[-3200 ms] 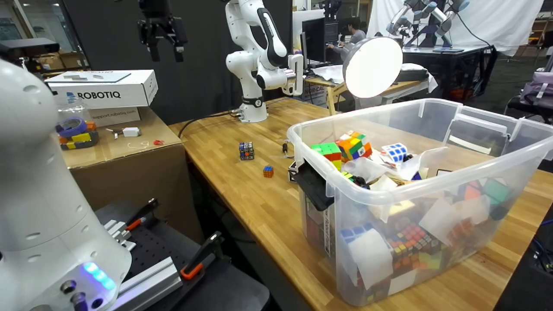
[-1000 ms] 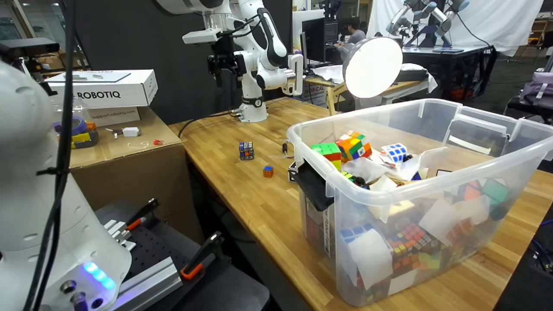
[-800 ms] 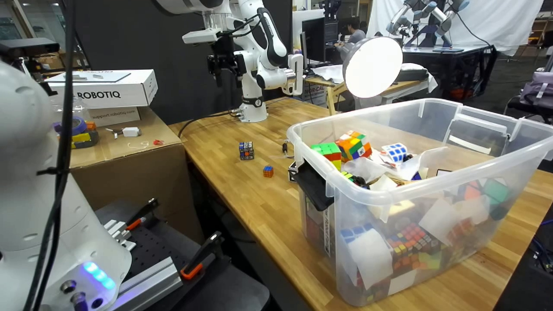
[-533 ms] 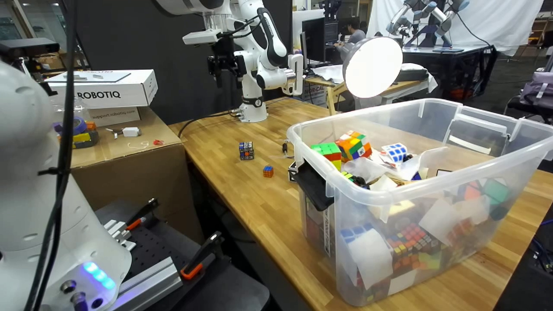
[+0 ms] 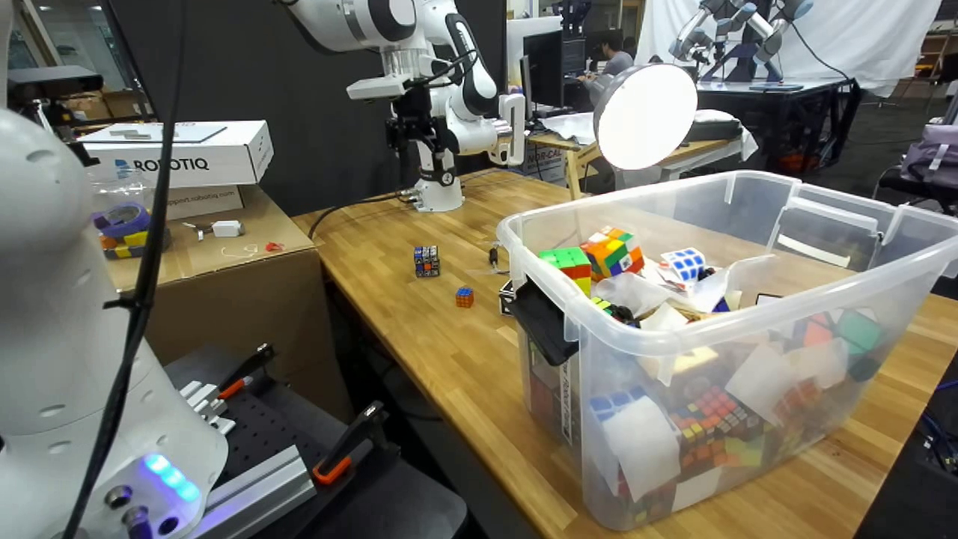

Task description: Turn off the desk lamp

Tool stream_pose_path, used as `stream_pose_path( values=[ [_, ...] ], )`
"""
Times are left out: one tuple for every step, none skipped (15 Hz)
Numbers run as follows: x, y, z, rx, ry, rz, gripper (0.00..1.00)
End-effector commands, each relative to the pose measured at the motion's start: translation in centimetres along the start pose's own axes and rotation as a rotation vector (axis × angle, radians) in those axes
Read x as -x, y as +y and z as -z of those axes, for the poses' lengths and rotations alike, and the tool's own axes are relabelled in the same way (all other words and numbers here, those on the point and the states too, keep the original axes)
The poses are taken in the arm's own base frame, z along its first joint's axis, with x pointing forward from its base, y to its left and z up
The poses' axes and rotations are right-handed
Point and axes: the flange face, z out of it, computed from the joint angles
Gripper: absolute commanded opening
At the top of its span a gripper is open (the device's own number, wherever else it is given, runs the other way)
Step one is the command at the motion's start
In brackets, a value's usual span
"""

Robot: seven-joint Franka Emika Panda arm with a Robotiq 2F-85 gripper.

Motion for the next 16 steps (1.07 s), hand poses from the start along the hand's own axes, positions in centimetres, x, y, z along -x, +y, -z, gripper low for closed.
stream_pose_path(
  values=[
    [-3.1,-0.3,-2.3,0.01,-0.008,0.012,1.0],
    [-3.9,-0.4,-3.2,0.005,-0.022,0.01,1.0],
    [-4.6,-0.4,-3.8,-0.002,-0.032,0.006,1.0],
    [-5.2,-0.5,-4.3,-0.008,-0.038,0.002,1.0],
    [-5.7,-0.8,-4.3,-0.02,-0.042,0.004,1.0],
    [-4.7,-0.6,-4.7,-0.009,-0.025,-0.007,1.0],
    [-5.2,-0.7,-4.9,-0.011,-0.023,-0.007,1.0],
    [-5.5,-0.8,-4.8,-0.012,-0.022,-0.006,1.0],
    [-5.6,-0.8,-4.7,-0.012,-0.022,-0.006,1.0],
    [-5.6,-0.8,-4.6,-0.012,-0.021,-0.006,1.0],
    [-5.6,-0.8,-4.6,-0.012,-0.022,-0.006,1.0],
    [-5.6,-0.8,-4.6,-0.012,-0.022,-0.006,1.0],
    [-5.6,-0.8,-4.6,-0.012,-0.022,-0.006,1.0],
    [-5.6,-0.8,-4.6,-0.012,-0.023,-0.006,1.0],
    [-5.7,-0.7,-4.7,-0.014,-0.025,-0.021,1.0],
    [-5.8,-0.6,-4.7,-0.02,-0.023,-0.015,1.0]
  ],
)
